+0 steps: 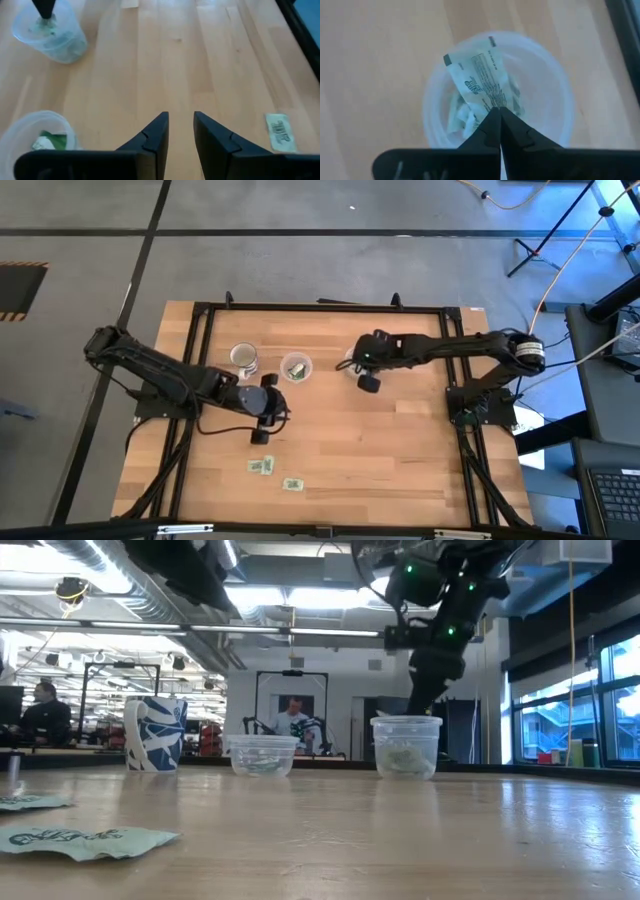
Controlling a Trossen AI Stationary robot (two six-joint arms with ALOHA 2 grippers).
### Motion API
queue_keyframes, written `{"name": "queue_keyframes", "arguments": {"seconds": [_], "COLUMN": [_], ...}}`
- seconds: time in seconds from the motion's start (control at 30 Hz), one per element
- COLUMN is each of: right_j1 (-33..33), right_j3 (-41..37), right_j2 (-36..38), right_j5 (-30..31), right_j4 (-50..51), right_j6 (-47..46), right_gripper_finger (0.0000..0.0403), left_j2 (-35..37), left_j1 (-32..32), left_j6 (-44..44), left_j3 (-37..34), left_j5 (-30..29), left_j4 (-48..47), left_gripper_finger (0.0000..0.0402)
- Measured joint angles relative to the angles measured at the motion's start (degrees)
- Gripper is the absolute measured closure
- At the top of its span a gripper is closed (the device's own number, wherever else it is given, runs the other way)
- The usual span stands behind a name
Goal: Pick and place items into bin
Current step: Put the white stevia packet into the right transparent bin
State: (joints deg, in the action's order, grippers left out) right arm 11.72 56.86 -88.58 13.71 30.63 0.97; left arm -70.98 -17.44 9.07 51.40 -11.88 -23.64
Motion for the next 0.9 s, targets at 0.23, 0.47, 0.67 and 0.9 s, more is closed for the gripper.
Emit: {"name": "queue_keyframes", "arguments": {"seconds": [0.23,0.47,0.67,0.9], "right_j1": [1.4,1.4,1.4,1.4], "right_j3": [0.0,0.0,0.0,0.0], "right_j2": [-3.4,-3.6,-3.5,-2.7], "right_j5": [0.2,0.3,0.4,8.2], "right_j4": [1.1,0.9,0.4,0.6], "right_j6": [-0.5,0.3,0.5,-2.8], "right_gripper_finger": [0.0403,0.0378,0.0328,0.0277], "left_j2": [0.0,-4.2,-10.2,-13.9], "left_j1": [-2.2,-5.6,-9.2,-11.5], "left_j6": [5.4,9.7,9.9,13.6], "left_j3": [-0.4,-0.7,-0.7,-0.7], "left_j5": [-0.1,0.0,2.6,2.9], "left_j4": [-1.1,-8.7,-10.0,-7.9], "left_gripper_finger": [0.0318,0.0313,0.0313,0.0313]}}
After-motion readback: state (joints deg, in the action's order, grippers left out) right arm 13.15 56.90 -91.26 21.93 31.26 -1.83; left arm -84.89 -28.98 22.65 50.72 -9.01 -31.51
